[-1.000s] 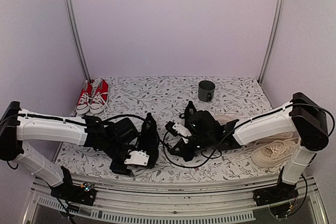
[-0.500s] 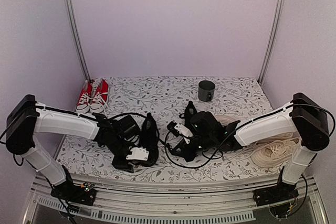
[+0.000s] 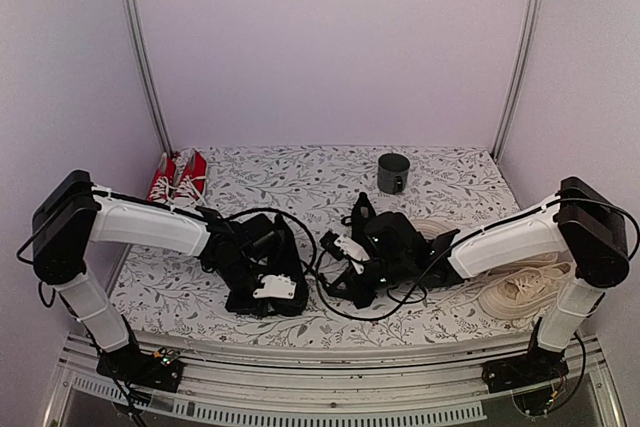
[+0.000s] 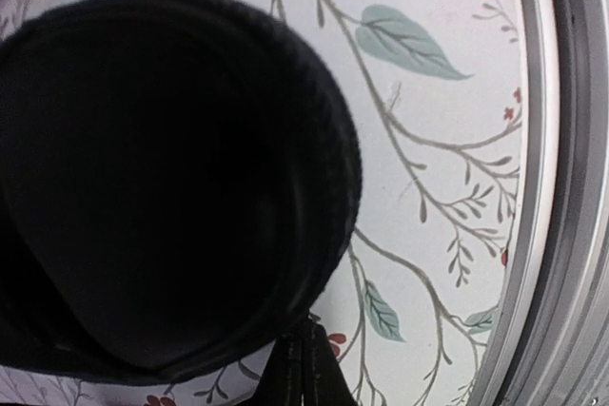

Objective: Tie the shoes
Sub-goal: Pick up the shoelace from the center of the board.

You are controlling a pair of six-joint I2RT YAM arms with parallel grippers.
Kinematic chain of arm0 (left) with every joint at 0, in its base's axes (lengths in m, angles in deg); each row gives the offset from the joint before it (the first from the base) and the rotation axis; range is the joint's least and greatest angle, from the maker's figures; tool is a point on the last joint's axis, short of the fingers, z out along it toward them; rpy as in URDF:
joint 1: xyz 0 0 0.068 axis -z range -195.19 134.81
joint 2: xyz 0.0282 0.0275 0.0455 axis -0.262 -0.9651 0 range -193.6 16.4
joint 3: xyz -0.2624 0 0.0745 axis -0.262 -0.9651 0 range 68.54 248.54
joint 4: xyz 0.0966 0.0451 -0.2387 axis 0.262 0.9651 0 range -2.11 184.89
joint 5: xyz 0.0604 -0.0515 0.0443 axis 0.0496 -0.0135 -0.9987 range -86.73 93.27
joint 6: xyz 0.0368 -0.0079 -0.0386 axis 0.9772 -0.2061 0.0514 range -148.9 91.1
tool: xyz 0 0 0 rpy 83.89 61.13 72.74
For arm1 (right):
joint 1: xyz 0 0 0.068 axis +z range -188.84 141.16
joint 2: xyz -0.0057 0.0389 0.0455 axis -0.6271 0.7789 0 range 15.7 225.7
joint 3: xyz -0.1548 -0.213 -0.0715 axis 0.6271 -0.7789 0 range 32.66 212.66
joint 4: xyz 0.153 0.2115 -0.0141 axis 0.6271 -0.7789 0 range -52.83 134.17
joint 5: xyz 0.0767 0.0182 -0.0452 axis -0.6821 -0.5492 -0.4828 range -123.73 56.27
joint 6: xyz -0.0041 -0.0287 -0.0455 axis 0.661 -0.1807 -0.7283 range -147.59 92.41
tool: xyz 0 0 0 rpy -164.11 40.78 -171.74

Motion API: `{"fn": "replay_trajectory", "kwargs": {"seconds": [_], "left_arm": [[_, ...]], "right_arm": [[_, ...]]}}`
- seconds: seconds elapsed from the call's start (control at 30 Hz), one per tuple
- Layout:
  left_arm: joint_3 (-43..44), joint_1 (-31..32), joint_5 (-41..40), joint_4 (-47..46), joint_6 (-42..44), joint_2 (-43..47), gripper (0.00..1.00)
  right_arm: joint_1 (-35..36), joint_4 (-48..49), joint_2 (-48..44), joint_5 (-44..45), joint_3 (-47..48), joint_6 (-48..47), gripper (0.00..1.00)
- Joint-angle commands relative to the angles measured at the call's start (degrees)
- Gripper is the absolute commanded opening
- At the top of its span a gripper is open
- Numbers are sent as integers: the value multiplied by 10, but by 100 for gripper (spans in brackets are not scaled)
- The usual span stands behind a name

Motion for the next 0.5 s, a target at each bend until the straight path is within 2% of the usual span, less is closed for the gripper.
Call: {"fn": "replay_trajectory", "kwargs": {"seconds": [0.0, 0.2, 0.33, 0.47], "left_arm": [[0, 1, -68, 27, -56, 35, 0], [-38, -24, -60, -83, -114, 184, 0], [-86, -45, 18, -210, -161, 291, 0], [-133, -57, 103, -372, -223, 352, 0]], "right_arm": [[-16, 4, -51, -20, -19, 6, 1], [-37, 7, -104, -55, -24, -6, 1], [-75, 29, -114, -104, -12, -8, 1], [-111, 48, -74, -160, 58, -16, 1]]}}
